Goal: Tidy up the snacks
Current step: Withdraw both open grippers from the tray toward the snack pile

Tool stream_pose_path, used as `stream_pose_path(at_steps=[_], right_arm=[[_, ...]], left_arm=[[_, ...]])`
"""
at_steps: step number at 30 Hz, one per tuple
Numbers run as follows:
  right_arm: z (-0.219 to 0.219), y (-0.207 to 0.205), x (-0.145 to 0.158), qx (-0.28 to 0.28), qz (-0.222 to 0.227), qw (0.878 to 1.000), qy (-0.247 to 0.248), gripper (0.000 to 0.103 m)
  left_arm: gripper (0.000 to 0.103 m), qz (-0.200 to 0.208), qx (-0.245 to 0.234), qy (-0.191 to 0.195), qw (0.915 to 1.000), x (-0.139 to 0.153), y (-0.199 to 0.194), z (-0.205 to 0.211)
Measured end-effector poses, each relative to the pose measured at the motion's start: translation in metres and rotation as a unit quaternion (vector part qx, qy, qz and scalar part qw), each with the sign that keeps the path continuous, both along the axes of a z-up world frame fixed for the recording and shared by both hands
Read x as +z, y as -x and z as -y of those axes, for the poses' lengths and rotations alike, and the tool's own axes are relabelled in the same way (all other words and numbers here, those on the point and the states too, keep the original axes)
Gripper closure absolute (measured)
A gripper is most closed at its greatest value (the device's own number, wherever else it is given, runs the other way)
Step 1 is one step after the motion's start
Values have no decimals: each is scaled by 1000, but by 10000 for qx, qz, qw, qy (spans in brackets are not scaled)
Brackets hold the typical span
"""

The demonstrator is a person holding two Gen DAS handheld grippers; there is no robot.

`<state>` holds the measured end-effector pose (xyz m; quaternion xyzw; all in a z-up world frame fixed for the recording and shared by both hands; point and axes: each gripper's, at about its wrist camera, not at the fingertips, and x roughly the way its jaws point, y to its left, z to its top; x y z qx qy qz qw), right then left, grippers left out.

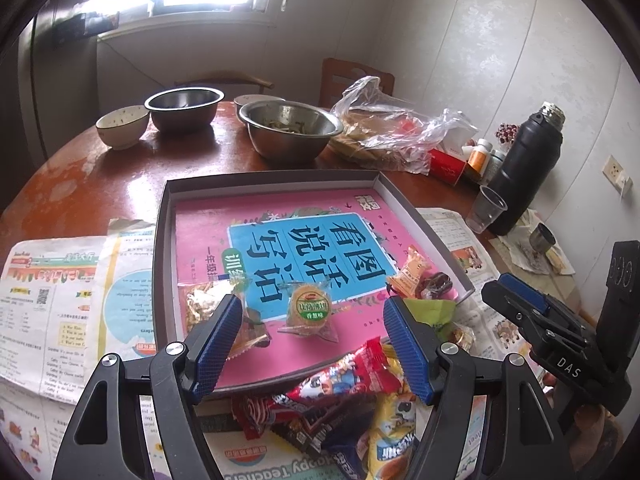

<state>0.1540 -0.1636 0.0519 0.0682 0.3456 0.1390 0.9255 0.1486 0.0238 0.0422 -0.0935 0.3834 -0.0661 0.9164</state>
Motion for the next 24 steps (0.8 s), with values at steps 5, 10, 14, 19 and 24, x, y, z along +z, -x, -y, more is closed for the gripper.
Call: stream_pose_path(at_steps=[5, 10, 14, 19, 24], right_arm=[[-1, 7, 2, 33, 32, 10000, 58, 46], [-2, 15, 3, 68, 52, 9999, 82, 45], [-4, 21, 4, 97, 64, 9999, 107, 43], [-7, 27, 4, 165, 51, 9997, 145, 42], [-11, 35, 4, 214, 44, 9995, 216, 41]], left_arm=[[28, 33, -59, -89, 9999, 2, 9, 4], [28, 14, -80, -121, 9999, 2, 16, 6], [28, -26, -94, -162, 9998, 0, 23, 7], [28, -97, -110, -187, 9997, -5, 30, 9], [28, -120, -166, -214, 9996, -8, 39, 12]])
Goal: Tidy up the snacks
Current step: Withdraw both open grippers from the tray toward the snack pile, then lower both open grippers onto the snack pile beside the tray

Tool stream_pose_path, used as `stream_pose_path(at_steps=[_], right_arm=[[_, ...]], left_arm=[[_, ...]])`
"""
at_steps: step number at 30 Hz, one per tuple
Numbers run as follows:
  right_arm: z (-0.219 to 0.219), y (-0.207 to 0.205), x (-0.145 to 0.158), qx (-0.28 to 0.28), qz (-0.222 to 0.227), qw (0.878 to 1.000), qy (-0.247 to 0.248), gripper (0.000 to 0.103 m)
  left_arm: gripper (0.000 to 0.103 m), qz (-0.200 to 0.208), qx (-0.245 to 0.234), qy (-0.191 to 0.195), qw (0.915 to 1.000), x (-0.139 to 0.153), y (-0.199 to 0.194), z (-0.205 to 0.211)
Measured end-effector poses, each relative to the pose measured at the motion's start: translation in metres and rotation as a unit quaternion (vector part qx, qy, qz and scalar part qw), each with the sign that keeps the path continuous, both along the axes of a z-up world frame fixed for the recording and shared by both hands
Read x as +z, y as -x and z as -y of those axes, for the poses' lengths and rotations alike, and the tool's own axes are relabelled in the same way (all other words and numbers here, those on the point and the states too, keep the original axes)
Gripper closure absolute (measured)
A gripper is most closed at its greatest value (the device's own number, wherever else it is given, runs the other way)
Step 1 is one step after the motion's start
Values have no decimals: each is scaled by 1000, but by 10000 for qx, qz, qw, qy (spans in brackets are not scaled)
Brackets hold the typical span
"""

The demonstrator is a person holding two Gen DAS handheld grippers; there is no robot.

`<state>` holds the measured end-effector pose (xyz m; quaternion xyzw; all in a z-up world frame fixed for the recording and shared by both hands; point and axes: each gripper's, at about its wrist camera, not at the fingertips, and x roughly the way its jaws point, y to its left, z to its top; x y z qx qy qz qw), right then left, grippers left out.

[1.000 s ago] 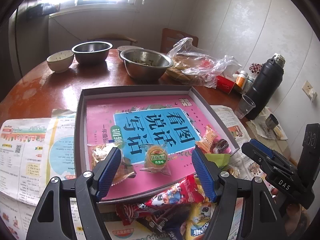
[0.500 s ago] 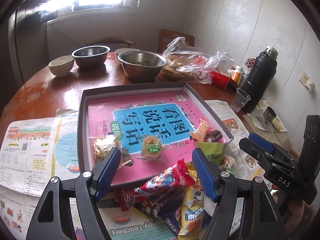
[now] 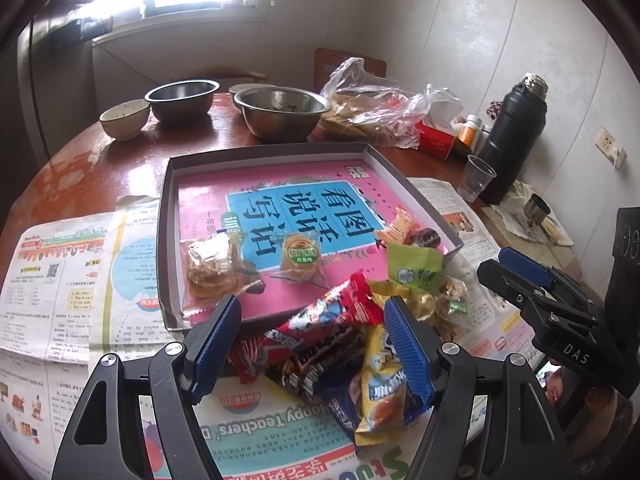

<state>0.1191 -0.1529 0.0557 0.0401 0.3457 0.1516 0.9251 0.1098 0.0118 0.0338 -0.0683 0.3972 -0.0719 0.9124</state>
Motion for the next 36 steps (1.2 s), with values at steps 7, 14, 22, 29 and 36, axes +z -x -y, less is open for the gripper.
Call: stream_pose_path(at_steps=[7, 14, 22, 29, 36], right_arm=[[-2, 12, -2, 74, -20, 9999, 71, 39], [0, 19, -6, 75, -73, 9999, 89, 38], [1, 25, -3, 85, -52, 9999, 88, 38], [1, 28, -5, 102, -72, 9999, 88, 37], [4, 30, -11, 99, -144, 9998, 121, 35]], left_arm=[[28, -51, -125, -55, 9999, -3, 6, 9], [28, -95, -209, -105, 9997, -6, 12, 16], [28, -145, -344, -167, 9992, -8, 16, 25], [28, -208, -396, -197, 9988, -12, 17, 29], [28, -278, -441, -229, 9984, -17, 17, 31]])
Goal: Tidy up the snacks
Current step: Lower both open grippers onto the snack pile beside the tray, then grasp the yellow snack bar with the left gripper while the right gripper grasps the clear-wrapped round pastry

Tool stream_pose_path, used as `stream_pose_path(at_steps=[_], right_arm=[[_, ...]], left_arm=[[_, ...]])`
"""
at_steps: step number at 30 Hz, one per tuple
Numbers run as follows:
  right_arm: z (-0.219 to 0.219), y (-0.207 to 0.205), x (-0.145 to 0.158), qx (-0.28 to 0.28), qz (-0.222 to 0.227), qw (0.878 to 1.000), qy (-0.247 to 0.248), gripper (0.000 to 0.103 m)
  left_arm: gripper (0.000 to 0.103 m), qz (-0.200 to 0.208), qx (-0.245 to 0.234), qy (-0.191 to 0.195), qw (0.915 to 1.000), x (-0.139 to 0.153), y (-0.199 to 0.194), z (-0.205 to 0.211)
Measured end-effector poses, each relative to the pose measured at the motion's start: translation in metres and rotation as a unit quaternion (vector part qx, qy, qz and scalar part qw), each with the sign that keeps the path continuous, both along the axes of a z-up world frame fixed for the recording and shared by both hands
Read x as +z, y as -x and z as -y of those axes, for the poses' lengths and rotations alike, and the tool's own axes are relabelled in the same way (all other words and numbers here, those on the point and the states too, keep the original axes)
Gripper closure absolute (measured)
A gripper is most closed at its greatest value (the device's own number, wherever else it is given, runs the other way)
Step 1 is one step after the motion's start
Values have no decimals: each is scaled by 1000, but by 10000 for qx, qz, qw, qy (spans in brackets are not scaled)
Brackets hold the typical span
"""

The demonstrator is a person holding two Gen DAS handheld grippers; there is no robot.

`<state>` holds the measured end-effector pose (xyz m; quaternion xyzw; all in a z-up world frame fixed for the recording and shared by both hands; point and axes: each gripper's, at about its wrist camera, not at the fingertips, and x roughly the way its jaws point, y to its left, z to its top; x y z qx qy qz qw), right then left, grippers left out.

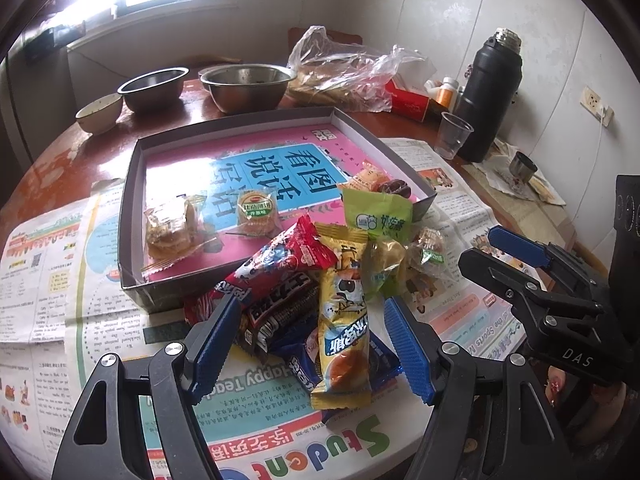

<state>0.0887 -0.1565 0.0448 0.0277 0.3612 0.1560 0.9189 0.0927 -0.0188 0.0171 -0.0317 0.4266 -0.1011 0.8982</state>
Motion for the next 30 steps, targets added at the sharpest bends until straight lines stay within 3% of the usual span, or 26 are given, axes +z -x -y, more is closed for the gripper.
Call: stream_pose_path(at_steps=[21, 30], right_arm=[[23, -16, -29, -171, -273, 9995, 43, 29], [13, -35, -43, 107, -351, 9990, 243, 24]], left_arm=[[28, -212, -94, -56, 9997, -19, -5, 10], [28, -250, -77, -43, 9996, -23, -10, 12]])
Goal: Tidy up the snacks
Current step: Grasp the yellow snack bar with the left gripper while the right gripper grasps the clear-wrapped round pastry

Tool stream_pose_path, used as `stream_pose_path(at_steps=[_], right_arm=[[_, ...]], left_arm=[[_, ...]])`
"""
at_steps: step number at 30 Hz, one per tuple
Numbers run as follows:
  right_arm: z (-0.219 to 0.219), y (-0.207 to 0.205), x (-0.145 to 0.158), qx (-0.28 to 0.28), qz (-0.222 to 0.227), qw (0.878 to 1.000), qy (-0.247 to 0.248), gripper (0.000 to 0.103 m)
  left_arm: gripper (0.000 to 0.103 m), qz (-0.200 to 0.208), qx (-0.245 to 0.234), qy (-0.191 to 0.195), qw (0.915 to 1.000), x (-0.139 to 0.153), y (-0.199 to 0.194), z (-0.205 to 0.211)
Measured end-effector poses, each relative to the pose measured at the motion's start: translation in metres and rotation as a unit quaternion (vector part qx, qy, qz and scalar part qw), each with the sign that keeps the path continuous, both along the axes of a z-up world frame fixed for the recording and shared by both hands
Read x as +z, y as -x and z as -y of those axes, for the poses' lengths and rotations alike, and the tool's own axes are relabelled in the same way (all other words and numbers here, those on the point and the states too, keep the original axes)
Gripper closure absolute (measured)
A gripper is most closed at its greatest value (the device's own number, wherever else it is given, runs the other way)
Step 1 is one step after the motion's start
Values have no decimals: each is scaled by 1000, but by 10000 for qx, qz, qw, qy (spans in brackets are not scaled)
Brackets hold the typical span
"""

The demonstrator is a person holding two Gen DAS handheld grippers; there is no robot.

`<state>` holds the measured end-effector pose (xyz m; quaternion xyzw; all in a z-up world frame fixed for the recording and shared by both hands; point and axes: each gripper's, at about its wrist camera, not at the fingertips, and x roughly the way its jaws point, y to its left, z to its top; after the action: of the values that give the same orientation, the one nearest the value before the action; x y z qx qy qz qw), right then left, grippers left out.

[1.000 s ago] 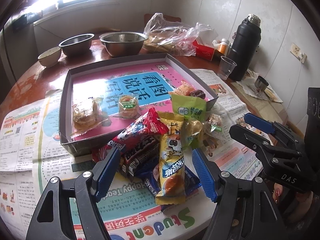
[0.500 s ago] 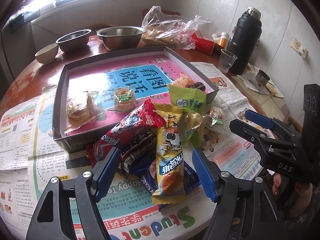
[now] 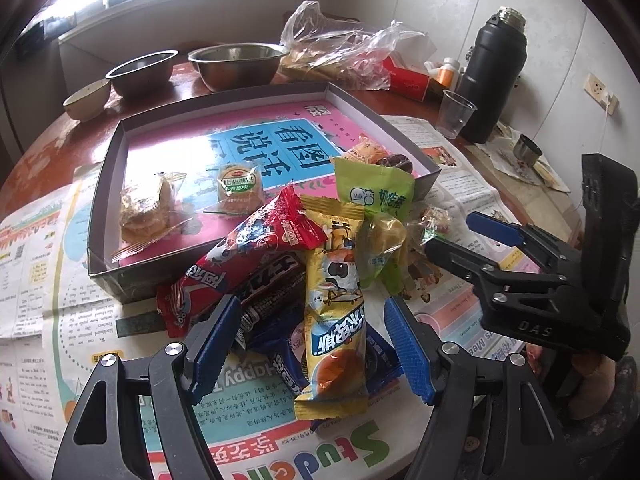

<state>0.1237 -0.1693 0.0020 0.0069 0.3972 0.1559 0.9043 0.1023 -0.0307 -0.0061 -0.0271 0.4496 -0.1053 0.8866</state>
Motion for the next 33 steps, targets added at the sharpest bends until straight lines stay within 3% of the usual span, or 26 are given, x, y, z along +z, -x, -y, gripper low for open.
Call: stream_pose_path(at_steps=[10, 15, 16, 18, 23, 25, 33], right_arm=[[-6, -15, -18, 164, -122, 9996, 205, 24], [-9, -9, -17, 212, 79, 9993, 300, 32], [-9, -9, -17, 203, 88, 9993, 288, 37], [-6, -8, -17, 157, 94, 9995, 246, 38], [0, -7, -14, 71, 164, 9997, 141, 40], [2, -6, -13, 34, 179, 9998, 87, 40], [6, 2, -4, -51, 271, 9996, -38, 40]], left_arm=[[28, 3, 21, -8, 10000, -4, -7, 2], [28, 22, 40, -4, 10000, -6, -10, 5], [28, 26, 37, 11, 10000, -6, -11, 5], [28, 55, 47, 18, 10000, -6, -11, 6], [55, 120, 48, -152, 9998, -9, -14, 11], [71, 130, 36, -187, 9997, -10, -14, 11], [83, 233, -123, -153, 9995, -4, -7, 15]])
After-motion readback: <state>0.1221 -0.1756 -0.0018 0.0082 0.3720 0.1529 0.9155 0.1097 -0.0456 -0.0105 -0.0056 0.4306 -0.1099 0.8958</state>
